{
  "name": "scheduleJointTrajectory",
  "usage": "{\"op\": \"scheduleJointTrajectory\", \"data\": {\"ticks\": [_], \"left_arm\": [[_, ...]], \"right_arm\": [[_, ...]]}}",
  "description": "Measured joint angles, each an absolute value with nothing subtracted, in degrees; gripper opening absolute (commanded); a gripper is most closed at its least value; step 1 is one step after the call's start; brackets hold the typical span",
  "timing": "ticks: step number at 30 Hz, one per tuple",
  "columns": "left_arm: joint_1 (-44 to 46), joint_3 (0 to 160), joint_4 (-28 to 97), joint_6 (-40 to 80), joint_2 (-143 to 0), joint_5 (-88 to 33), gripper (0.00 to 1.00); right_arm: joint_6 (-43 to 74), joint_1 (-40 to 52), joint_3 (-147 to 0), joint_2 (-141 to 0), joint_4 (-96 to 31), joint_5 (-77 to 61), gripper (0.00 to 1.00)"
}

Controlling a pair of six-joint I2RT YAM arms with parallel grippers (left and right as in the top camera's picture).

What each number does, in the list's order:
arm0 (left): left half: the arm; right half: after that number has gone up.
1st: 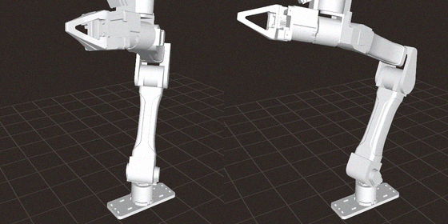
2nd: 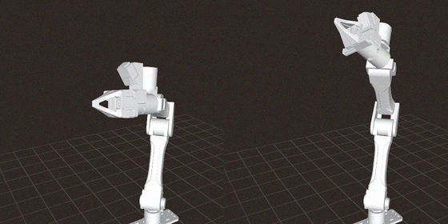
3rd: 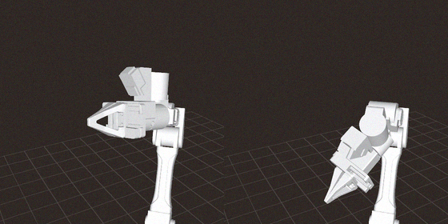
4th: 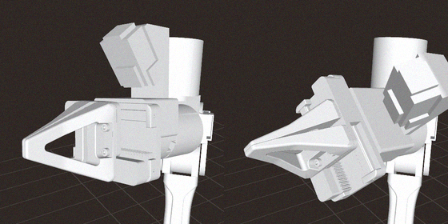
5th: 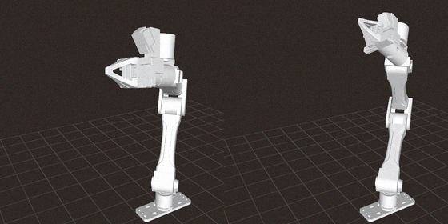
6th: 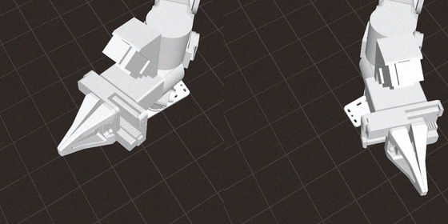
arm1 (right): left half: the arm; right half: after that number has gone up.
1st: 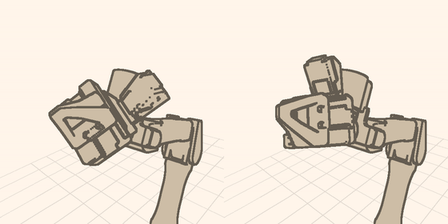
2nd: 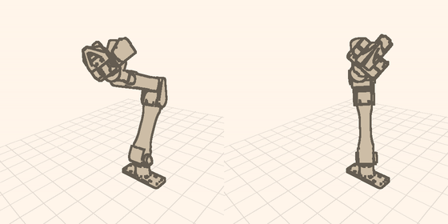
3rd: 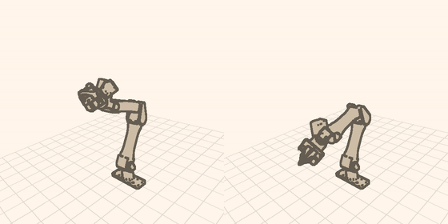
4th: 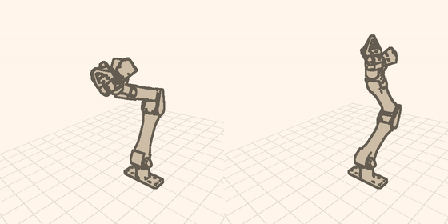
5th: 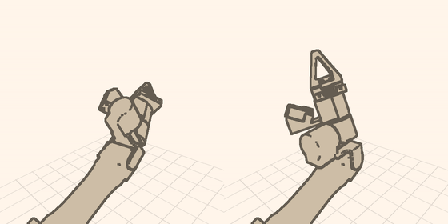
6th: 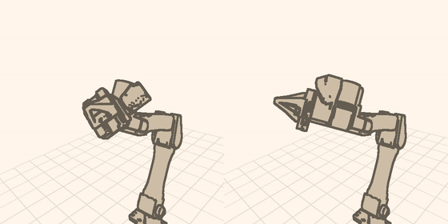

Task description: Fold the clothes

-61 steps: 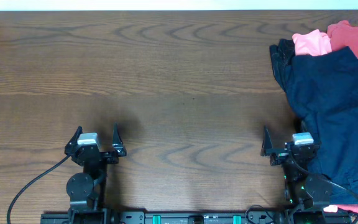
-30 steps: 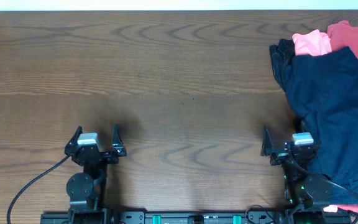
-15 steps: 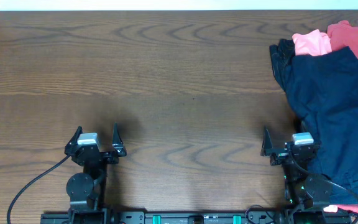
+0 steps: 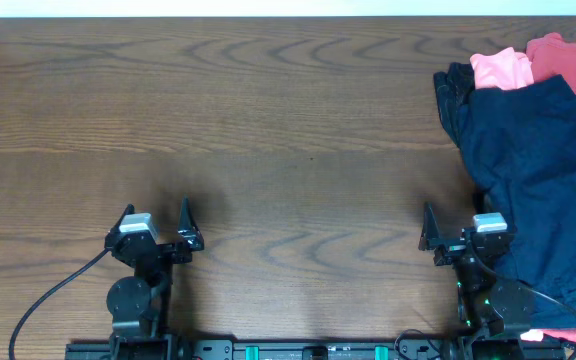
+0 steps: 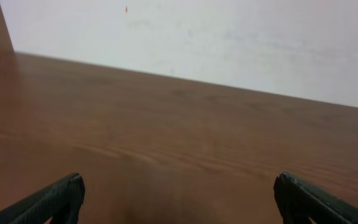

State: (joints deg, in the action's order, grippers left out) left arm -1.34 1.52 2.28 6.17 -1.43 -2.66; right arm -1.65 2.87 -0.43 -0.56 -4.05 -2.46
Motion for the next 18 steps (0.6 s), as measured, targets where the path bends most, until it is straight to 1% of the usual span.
{"op": "scheduleJointTrajectory", "data": {"ticks": [5, 8, 12, 15, 18], "left_arm": [[-1.34, 3.01, 4.32, 7.33, -5.8, -3.03, 0.98], [-1.34, 5.78, 4.75, 7.57, -10.85, -3.22, 0.98], [-1.34, 12.56, 7.2, 7.73, -18.57, -4.16, 0.98], [-1.34, 19.86, 13.69, 7.7, -25.47, -4.43, 0.98], [-1.34, 27.53, 21.41, 7.66, -32.82, -4.56, 0.98]], "right_arm": [[-0.95, 2.87, -1.85, -3.05, -6.35, -0.84, 0.99], [-0.64, 2.87, -4.51, -7.42, -6.7, 0.58, 0.99], [-0.6, 2.85, -11.53, -16.73, -8.08, 2.04, 0.99], [-0.58, 2.85, -18.22, -25.08, -11.29, 2.92, 0.99], [-0.58, 2.85, -26.61, -35.57, -17.89, 4.43, 0.99]]}}
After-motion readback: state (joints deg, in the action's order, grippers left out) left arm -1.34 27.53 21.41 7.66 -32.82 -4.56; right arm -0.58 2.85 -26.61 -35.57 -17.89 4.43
